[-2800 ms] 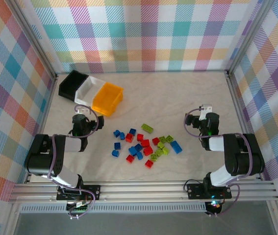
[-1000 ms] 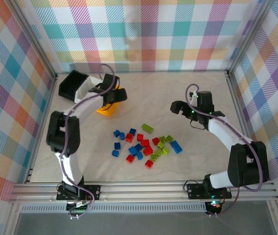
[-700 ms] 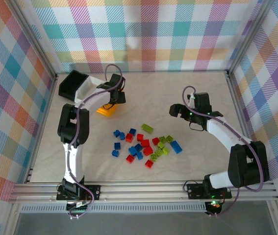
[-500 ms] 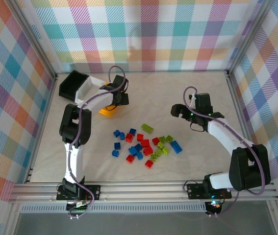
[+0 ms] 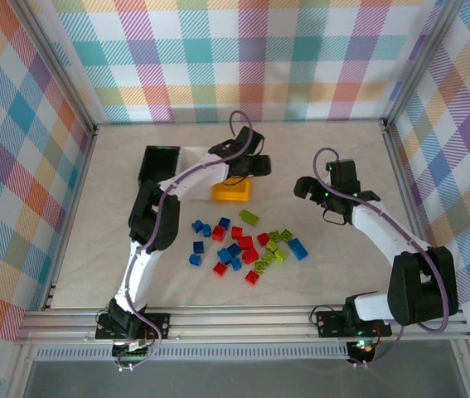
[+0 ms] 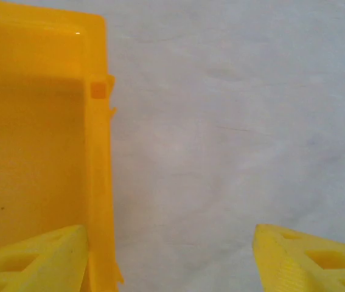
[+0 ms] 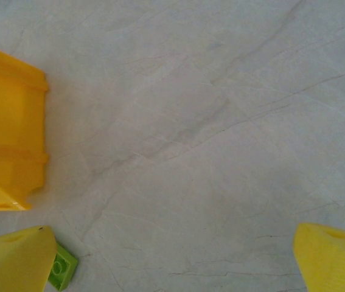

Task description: Sort the legos into containers by color

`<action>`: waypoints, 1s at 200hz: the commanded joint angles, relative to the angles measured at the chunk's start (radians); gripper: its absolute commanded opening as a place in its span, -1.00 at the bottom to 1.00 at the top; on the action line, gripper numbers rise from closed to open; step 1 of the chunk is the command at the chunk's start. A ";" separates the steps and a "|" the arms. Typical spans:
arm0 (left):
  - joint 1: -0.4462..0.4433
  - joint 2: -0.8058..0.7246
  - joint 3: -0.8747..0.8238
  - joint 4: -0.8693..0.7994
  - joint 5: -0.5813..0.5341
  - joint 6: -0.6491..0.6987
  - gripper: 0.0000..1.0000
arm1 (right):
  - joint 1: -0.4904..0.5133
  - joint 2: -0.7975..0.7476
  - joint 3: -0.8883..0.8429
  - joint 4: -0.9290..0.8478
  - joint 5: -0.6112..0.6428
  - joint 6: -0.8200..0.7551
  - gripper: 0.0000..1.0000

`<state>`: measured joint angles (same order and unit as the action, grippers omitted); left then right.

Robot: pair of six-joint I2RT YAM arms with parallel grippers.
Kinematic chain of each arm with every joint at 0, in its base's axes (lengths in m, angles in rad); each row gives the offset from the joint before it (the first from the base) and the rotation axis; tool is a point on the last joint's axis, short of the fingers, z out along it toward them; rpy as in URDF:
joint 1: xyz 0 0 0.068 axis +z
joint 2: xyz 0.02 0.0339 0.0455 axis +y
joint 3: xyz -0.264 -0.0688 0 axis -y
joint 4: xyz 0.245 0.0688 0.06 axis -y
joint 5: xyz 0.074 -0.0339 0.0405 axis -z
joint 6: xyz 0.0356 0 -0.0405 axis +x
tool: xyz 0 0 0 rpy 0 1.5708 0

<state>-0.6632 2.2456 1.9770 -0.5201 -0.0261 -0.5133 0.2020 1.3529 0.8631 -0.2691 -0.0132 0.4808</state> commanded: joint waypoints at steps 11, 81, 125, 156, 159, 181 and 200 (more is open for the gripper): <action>-0.039 0.023 0.125 -0.051 0.059 -0.079 0.47 | -0.013 -0.011 0.001 -0.041 0.010 0.027 0.99; 0.008 -0.389 -0.248 0.002 -0.063 -0.050 0.89 | 0.097 0.187 0.188 -0.021 -0.120 -0.039 0.96; 0.059 -0.822 -0.748 0.073 -0.195 -0.042 1.00 | 0.196 0.430 0.445 -0.062 -0.077 -0.052 0.65; 0.088 -1.099 -1.014 0.104 -0.241 -0.083 1.00 | 0.247 0.561 0.579 -0.096 0.010 -0.038 0.33; 0.090 -1.120 -1.029 0.104 -0.245 -0.088 1.00 | 0.249 0.573 0.591 -0.105 0.017 -0.034 0.29; 0.099 -1.225 -1.105 0.102 -0.264 -0.099 1.00 | 0.258 0.647 0.669 -0.151 0.069 -0.021 0.07; 0.100 -1.272 -1.138 0.089 -0.276 -0.102 1.00 | 0.268 0.698 0.728 -0.174 0.072 -0.037 -0.05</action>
<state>-0.5732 1.0306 0.8734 -0.4469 -0.2565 -0.5922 0.4625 1.9961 1.5112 -0.3695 0.0010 0.4530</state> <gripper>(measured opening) 0.998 0.505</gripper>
